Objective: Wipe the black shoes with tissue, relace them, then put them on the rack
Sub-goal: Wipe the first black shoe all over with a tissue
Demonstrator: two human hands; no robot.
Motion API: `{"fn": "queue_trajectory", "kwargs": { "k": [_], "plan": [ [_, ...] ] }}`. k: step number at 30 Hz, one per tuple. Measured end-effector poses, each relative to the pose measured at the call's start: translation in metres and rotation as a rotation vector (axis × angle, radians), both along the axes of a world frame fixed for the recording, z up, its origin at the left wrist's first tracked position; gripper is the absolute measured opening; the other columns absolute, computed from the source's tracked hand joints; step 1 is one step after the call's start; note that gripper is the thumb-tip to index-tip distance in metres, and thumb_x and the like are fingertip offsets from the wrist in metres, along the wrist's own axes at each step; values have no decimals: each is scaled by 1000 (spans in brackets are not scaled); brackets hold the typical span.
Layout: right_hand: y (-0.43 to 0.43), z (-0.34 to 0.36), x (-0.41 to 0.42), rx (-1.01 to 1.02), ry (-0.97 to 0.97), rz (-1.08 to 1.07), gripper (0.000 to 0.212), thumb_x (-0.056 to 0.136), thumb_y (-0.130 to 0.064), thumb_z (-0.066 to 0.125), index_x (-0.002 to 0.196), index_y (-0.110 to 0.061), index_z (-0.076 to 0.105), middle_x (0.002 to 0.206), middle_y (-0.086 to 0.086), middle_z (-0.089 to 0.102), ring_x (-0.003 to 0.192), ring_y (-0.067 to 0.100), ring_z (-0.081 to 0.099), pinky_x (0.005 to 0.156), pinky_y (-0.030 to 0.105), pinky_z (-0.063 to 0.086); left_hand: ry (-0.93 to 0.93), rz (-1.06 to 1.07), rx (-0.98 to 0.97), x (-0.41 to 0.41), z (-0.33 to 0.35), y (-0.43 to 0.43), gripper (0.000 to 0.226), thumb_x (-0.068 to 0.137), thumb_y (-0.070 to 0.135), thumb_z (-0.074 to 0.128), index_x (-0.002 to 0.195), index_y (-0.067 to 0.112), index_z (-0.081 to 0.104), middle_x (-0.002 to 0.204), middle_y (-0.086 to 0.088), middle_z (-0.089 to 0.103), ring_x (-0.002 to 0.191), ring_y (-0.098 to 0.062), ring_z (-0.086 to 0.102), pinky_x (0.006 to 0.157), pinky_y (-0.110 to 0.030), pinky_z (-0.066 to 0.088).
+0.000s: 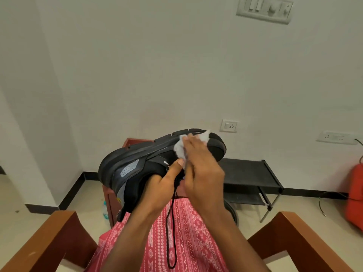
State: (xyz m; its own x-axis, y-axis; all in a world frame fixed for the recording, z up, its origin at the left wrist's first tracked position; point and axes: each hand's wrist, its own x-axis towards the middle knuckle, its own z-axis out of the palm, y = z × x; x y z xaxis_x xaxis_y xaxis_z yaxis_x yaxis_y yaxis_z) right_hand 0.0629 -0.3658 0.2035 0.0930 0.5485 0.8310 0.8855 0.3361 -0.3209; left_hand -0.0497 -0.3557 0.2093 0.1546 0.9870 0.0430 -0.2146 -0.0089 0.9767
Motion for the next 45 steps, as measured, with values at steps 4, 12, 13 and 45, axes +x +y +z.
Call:
{"fn": "queue_trajectory", "kwargs": {
  "k": [4, 12, 13, 45],
  "plan": [
    [4, 2, 11, -2, -49, 53, 44, 97, -10, 42, 138, -9, 59, 143, 6, 58, 138, 14, 48, 119, 30, 33, -34, 16, -36, -5, 0, 2, 14, 92, 30, 67, 97, 22, 78, 100, 6, 78, 104, -13, 70, 102, -44, 50],
    [5, -2, 50, -11, 398, -122, 43, 97, -15, 43, 137, -16, 61, 127, 10, 69, 113, 30, 67, 97, 48, 54, -288, 79, -123, -6, -3, 12, 23, 90, 11, 66, 111, 4, 73, 105, -9, 76, 103, -24, 72, 89, -37, 57],
    [2, -4, 46, 20, 389, -127, 43, 98, -12, 44, 138, -14, 59, 134, 7, 65, 123, 24, 62, 102, 44, 51, -334, 79, -148, -5, -3, 12, 21, 90, 9, 65, 109, 2, 73, 101, -11, 77, 97, -25, 73, 78, -33, 60],
    [6, 33, 43, 213, 366, -130, 16, 88, 0, 72, 98, -12, 77, 95, -2, 70, 87, 4, 63, 76, 22, 57, -706, -185, -542, -18, 1, 19, 18, 93, 11, 58, 104, 0, 66, 98, -22, 73, 78, -34, 75, 65, -45, 62]
  ]
}}
